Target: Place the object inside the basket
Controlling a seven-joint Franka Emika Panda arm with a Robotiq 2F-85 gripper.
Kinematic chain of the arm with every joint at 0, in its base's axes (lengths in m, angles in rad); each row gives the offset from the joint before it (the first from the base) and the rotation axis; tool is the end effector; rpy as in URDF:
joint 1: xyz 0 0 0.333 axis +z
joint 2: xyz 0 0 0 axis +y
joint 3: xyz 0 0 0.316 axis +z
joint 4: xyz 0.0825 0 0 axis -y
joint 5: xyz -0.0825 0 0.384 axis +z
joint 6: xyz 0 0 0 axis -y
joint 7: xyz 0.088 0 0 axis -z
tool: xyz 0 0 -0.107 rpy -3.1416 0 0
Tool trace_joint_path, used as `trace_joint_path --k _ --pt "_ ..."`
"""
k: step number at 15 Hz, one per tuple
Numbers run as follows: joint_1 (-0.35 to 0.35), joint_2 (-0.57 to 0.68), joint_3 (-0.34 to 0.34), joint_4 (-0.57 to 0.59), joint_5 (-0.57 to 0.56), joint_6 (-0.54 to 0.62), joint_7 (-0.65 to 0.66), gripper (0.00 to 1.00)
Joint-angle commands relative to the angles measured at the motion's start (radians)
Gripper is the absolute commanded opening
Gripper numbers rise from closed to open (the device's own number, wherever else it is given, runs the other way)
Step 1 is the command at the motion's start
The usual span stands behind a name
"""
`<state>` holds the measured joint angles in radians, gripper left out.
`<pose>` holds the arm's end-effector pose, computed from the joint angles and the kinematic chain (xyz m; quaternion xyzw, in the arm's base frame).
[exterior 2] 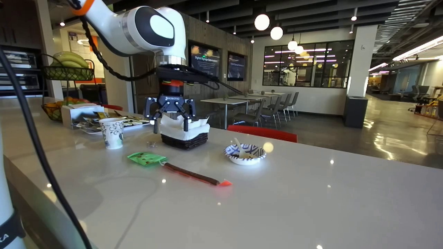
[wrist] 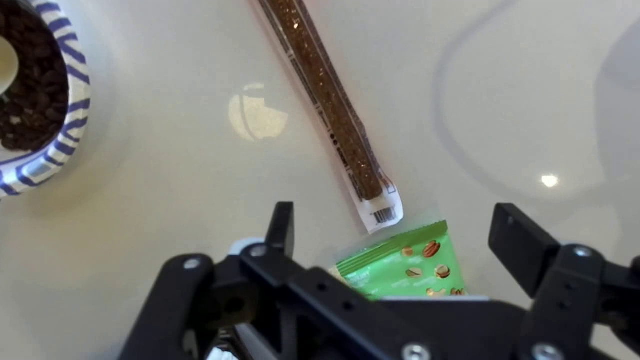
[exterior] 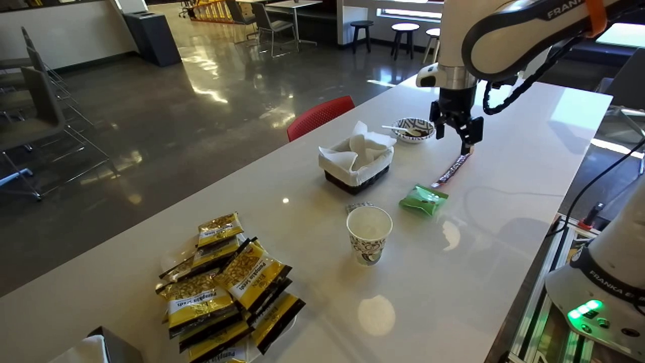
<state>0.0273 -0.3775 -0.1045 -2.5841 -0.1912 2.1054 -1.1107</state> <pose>0.3938 -0.0384 0.3797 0.8369 0.5416 -0.0754 0.0222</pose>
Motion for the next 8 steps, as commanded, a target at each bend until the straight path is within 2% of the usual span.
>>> trace_joint_path --k 1,6,7,8 --pt "0.029 -0.031 -0.015 -0.098 -0.010 0.131 -0.143 1.00" --pt "0.030 -0.089 -0.079 -0.228 0.061 0.317 -0.334 1.00" --pt "0.050 -0.039 -0.113 -0.159 0.113 0.320 -0.405 1.00" --pt "0.065 -0.053 -0.148 -0.171 0.167 0.347 -0.467 1.00"
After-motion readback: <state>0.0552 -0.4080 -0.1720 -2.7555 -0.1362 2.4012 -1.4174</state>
